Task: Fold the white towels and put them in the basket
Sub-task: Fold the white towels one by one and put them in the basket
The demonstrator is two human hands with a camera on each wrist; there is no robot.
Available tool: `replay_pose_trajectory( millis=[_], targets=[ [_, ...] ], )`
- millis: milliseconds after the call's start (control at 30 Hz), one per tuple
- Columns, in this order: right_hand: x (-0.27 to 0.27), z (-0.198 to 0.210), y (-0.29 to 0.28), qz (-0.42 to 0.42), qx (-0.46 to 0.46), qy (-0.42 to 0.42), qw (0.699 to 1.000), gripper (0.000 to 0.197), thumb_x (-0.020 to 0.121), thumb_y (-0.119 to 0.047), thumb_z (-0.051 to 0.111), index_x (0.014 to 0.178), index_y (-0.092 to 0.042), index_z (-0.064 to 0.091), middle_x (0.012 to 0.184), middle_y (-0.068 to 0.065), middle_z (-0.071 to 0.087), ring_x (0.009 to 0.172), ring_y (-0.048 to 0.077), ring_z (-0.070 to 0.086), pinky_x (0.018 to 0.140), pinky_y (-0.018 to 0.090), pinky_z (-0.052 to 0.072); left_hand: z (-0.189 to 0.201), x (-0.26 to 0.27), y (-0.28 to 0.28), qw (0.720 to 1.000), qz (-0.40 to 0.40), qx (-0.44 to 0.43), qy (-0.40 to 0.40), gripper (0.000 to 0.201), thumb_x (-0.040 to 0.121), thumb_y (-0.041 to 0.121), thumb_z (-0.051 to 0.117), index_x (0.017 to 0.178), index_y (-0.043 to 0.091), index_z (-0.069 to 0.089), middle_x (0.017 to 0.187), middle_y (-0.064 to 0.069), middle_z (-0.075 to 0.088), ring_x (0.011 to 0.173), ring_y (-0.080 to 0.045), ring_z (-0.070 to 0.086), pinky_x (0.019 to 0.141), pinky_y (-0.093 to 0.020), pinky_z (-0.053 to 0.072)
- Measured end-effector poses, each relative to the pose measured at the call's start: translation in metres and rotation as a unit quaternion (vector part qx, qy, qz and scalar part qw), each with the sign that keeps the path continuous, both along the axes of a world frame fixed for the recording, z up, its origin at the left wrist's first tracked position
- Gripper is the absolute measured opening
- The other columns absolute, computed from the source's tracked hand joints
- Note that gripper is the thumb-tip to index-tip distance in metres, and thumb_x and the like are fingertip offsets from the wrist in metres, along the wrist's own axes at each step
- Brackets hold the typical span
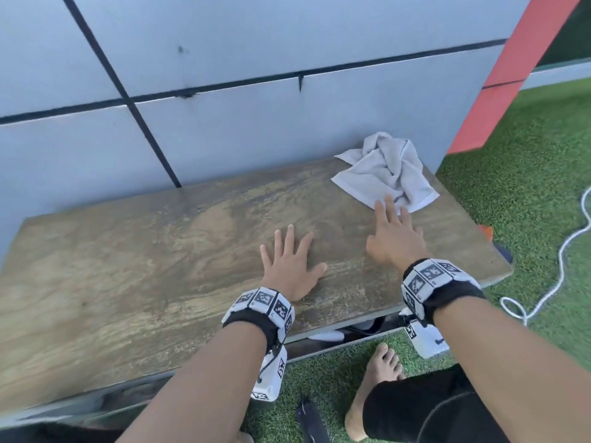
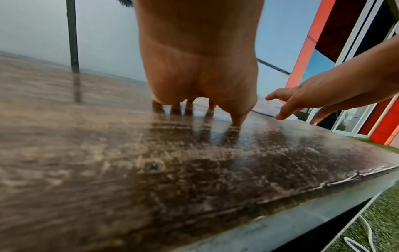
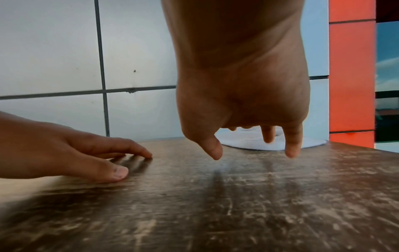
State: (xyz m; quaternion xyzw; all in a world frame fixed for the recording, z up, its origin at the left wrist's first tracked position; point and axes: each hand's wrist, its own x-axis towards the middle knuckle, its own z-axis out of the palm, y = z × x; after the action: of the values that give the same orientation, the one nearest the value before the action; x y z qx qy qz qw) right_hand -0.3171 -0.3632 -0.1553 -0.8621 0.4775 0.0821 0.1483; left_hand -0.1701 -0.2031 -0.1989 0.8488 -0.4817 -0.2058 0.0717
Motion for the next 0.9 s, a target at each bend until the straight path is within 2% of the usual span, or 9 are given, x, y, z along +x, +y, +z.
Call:
replay_pose_trajectory(
  millis=[67,133,233,300,467,633,767,833,900],
  targets=[
    [0.002,-0.010,-0.013,0.004,0.001,0.007,1.000,0.073,0.100,-0.032,0.036,0.157,-0.022,-0.009,0.165,-0.003,-0.018,0.152,0.025,-0.013,0.122,0.053,0.007,-0.005,0.001,-0.003,1.000,-0.001,0.026,-0.003,0.074,0.095,0.071,0.028,0.156,0.045,-0.006,0.162,0.005,-0.030,0.148,-0.022,-0.031,0.117,-0.057,-0.018],
    [0.004,-0.018,-0.019,-0.010,0.008,-0.004,1.000,0.073,0.101,-0.035,0.035,0.158,-0.017,-0.006,0.167,0.004,-0.007,0.153,0.025,-0.009,0.122,0.053,0.004,-0.006,0.001,-0.006,0.999,0.003,0.048,0.006,0.076,0.093,0.074,0.025,0.154,0.047,-0.010,0.159,0.007,-0.034,0.146,-0.020,-0.035,0.116,-0.056,-0.020],
    [0.010,-0.021,-0.011,0.010,-0.065,-0.010,0.998,0.067,0.097,-0.032,0.041,0.153,-0.007,0.016,0.158,0.013,0.024,0.147,0.032,0.021,0.119,0.052,0.014,-0.005,0.001,-0.007,0.998,0.007,0.059,0.012,0.079,0.092,0.076,0.025,0.154,0.047,-0.013,0.159,0.007,-0.036,0.145,-0.019,-0.036,0.116,-0.057,-0.020],
    [0.014,-0.017,0.005,0.052,-0.103,0.006,0.993,0.060,0.092,-0.029,0.047,0.145,-0.007,0.032,0.146,0.012,0.037,0.137,0.034,0.037,0.118,0.051,0.018,-0.004,0.000,-0.005,0.999,0.013,0.048,0.006,0.082,0.091,0.076,0.028,0.154,0.044,-0.016,0.160,0.007,-0.034,0.146,-0.019,-0.035,0.116,-0.057,-0.020],
    [0.012,-0.013,0.059,0.158,-0.091,-0.002,0.983,0.062,0.086,-0.031,0.060,0.142,-0.016,0.039,0.143,0.006,0.038,0.134,0.032,0.039,0.118,0.049,0.020,0.002,-0.005,0.000,0.999,0.037,-0.006,0.032,0.089,0.091,0.067,0.045,0.150,0.051,-0.018,0.164,0.003,-0.024,0.149,-0.019,-0.027,0.116,-0.061,-0.018],
    [-0.001,-0.009,0.105,0.229,-0.044,-0.049,0.971,0.056,0.082,-0.016,0.062,0.135,-0.020,0.045,0.129,0.002,0.042,0.121,0.028,0.042,0.113,0.040,0.026,0.006,-0.013,0.025,0.999,0.023,-0.021,-0.020,0.057,0.095,0.067,0.038,0.148,0.060,0.016,0.166,-0.004,-0.009,0.153,-0.027,-0.013,0.116,-0.066,-0.005],
    [-0.012,-0.013,0.126,0.222,-0.026,-0.094,0.970,0.053,0.086,-0.010,0.059,0.136,-0.022,0.045,0.129,0.000,0.041,0.120,0.025,0.040,0.106,0.036,0.037,0.019,-0.017,0.059,0.993,0.011,-0.088,-0.079,0.027,0.100,0.039,0.051,0.127,0.039,0.057,0.152,-0.007,0.028,0.142,-0.032,0.027,0.114,-0.056,0.025],
    [-0.016,-0.016,0.134,0.194,-0.016,-0.111,0.975,0.046,0.090,-0.009,0.055,0.132,-0.021,0.045,0.129,0.000,0.039,0.120,0.022,0.039,0.096,0.036,0.045,0.021,-0.013,0.078,0.990,0.007,-0.105,-0.097,0.019,0.100,0.030,0.052,0.113,0.031,0.065,0.147,-0.005,0.037,0.132,-0.032,0.038,0.106,-0.048,0.034],
    [-0.017,-0.019,0.139,0.173,-0.021,-0.114,0.978,0.037,0.091,-0.007,0.052,0.125,-0.018,0.046,0.125,0.001,0.040,0.117,0.021,0.041,0.091,0.037,0.049,0.021,-0.007,0.093,0.987,-0.009,-0.108,-0.115,0.014,0.098,0.025,0.054,0.100,0.027,0.068,0.147,-0.006,0.039,0.127,-0.032,0.041,0.101,-0.045,0.036]
  ],
)
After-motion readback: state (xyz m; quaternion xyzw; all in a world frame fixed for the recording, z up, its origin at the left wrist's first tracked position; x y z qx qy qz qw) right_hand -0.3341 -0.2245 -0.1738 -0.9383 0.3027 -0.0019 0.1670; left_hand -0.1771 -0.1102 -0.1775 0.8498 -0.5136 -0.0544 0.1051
